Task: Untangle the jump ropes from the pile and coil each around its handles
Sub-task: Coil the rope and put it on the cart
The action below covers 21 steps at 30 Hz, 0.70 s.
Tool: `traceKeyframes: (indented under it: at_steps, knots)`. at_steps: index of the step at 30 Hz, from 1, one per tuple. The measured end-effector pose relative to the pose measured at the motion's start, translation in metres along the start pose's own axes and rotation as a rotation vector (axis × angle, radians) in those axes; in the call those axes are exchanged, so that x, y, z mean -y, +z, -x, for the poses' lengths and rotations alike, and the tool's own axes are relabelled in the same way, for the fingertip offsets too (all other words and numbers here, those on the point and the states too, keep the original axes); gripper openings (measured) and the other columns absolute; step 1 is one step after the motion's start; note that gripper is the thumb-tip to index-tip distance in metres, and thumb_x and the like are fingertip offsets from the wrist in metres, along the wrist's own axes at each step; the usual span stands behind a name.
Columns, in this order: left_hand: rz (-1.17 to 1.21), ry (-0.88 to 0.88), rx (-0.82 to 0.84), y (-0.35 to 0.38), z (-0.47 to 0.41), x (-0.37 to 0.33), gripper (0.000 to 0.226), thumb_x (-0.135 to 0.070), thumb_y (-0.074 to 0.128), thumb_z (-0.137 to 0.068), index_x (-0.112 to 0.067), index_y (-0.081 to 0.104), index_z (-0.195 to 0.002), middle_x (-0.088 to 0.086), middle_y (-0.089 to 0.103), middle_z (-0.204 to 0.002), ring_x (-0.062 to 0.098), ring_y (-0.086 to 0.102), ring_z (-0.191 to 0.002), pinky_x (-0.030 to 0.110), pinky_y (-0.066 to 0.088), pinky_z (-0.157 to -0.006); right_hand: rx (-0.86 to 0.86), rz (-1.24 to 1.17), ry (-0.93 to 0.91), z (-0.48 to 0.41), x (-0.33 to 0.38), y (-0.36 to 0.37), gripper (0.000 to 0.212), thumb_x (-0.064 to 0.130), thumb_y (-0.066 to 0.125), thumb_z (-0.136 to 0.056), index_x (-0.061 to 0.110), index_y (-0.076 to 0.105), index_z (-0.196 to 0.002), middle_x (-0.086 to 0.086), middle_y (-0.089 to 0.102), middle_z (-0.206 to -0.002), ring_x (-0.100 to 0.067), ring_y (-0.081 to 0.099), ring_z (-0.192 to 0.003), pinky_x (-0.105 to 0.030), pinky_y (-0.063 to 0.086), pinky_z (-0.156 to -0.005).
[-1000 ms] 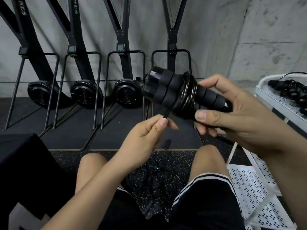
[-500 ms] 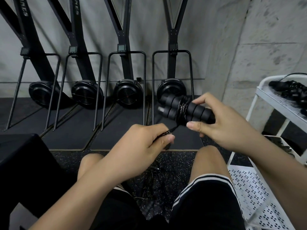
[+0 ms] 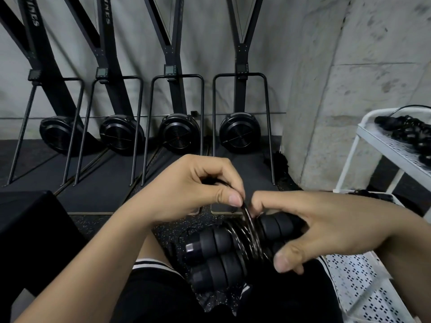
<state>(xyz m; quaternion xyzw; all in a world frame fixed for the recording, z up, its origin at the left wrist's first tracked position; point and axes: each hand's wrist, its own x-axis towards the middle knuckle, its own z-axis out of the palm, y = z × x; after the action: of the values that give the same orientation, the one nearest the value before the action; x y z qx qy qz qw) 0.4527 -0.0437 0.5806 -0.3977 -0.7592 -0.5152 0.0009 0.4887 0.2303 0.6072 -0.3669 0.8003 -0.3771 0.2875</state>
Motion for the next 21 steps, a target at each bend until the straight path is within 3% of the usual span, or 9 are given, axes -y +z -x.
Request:
traceKeyframes:
  at_steps: [2, 3, 5, 7, 8, 10, 12, 15, 21]
  knots:
    - [0.046, 0.013, -0.037, 0.004, -0.001, 0.001, 0.012, -0.020, 0.081, -0.092, -0.010, 0.076, -0.090, -0.002, 0.071, -0.085, 0.028, 0.066, -0.077, 0.044, 0.053, -0.075, 0.004, -0.106, -0.083, 0.004, 0.003, 0.002, 0.041, 0.010, 0.081, -0.095, 0.040, 0.059, -0.113, 0.016, 0.070, -0.100, -0.024, 0.072, -0.079, -0.048, 0.056, -0.074]
    - [0.069, 0.003, -0.051, 0.005, -0.008, 0.002, 0.012, -0.021, 0.079, -0.093, -0.011, 0.075, -0.089, -0.002, 0.070, -0.084, 0.023, 0.064, -0.076, 0.039, 0.052, -0.074, -0.018, -0.159, -0.128, 0.006, 0.003, 0.002, 0.040, 0.006, 0.079, -0.095, 0.033, 0.058, -0.116, 0.016, 0.070, -0.100, -0.024, 0.070, -0.080, -0.044, 0.055, -0.073]
    - [-0.193, 0.041, -0.124, 0.006, -0.010, 0.026, 0.012, -0.017, 0.072, -0.097, -0.008, 0.070, -0.091, -0.003, 0.070, -0.083, 0.013, 0.064, -0.077, 0.030, 0.055, -0.078, -0.089, -0.270, -0.198, 0.006, 0.001, 0.000, 0.037, 0.004, 0.078, -0.094, 0.023, 0.057, -0.118, 0.008, 0.071, -0.103, -0.026, 0.069, -0.082, -0.038, 0.054, -0.071]
    - [-0.421, -0.080, -0.153, 0.009, -0.006, 0.046, 0.001, -0.008, 0.071, -0.097, -0.008, 0.071, -0.096, 0.002, 0.074, -0.087, 0.023, 0.071, -0.088, 0.047, 0.060, -0.094, -0.200, -0.320, -0.265, 0.003, -0.001, 0.000, 0.034, 0.009, 0.076, -0.093, 0.018, 0.057, -0.119, -0.004, 0.072, -0.101, -0.027, 0.069, -0.083, -0.034, 0.052, -0.068]
    - [-0.458, -0.107, -0.236, 0.014, -0.004, 0.053, 0.010, -0.002, 0.070, -0.097, -0.012, 0.070, -0.100, 0.001, 0.077, -0.091, 0.023, 0.072, -0.097, 0.045, 0.060, -0.097, -0.264, -0.333, -0.301, -0.001, -0.003, 0.001, 0.033, 0.011, 0.076, -0.093, 0.014, 0.057, -0.120, -0.008, 0.071, -0.099, -0.027, 0.069, -0.083, -0.033, 0.051, -0.067]
    - [-0.422, -0.061, -0.485, 0.036, -0.008, 0.041, 0.033, 0.014, 0.063, -0.091, -0.019, 0.065, -0.094, -0.006, 0.077, -0.084, 0.006, 0.066, -0.092, 0.022, 0.056, -0.081, -0.392, -0.417, -0.352, -0.012, -0.007, 0.006, 0.032, 0.013, 0.075, -0.092, 0.011, 0.057, -0.118, -0.013, 0.071, -0.100, -0.030, 0.070, -0.084, -0.035, 0.051, -0.069]
    - [-0.440, -0.023, -0.488, 0.053, -0.007, 0.031, 0.027, -0.007, 0.061, -0.101, -0.026, 0.064, -0.082, -0.011, 0.068, -0.075, 0.002, 0.059, -0.075, 0.021, 0.051, -0.071, -0.500, -0.568, -0.392, -0.023, -0.011, 0.009, 0.032, 0.015, 0.076, -0.089, 0.011, 0.060, -0.117, -0.017, 0.070, -0.106, -0.029, 0.069, -0.087, -0.033, 0.052, -0.071]
    - [-0.230, -0.114, -0.434, 0.063, -0.017, 0.020, 0.028, -0.033, 0.050, -0.112, -0.031, 0.061, -0.087, -0.017, 0.057, -0.069, 0.002, 0.046, -0.061, 0.024, 0.038, -0.058, -0.661, -0.726, -0.405, -0.040, -0.012, 0.010, 0.031, 0.010, 0.076, -0.091, 0.008, 0.059, -0.116, -0.020, 0.070, -0.112, -0.028, 0.067, -0.090, -0.027, 0.054, -0.073]
    - [-0.210, -0.325, -0.453, 0.051, -0.015, 0.023, 0.031, -0.023, 0.050, -0.108, -0.024, 0.056, -0.078, -0.013, 0.059, -0.064, 0.001, 0.045, -0.058, 0.025, 0.041, -0.057, -0.795, -0.349, -0.230, -0.049, -0.019, 0.007, 0.038, 0.022, 0.091, -0.084, 0.020, 0.058, -0.103, -0.009, 0.079, -0.105, -0.018, 0.072, -0.093, -0.029, 0.056, -0.081]
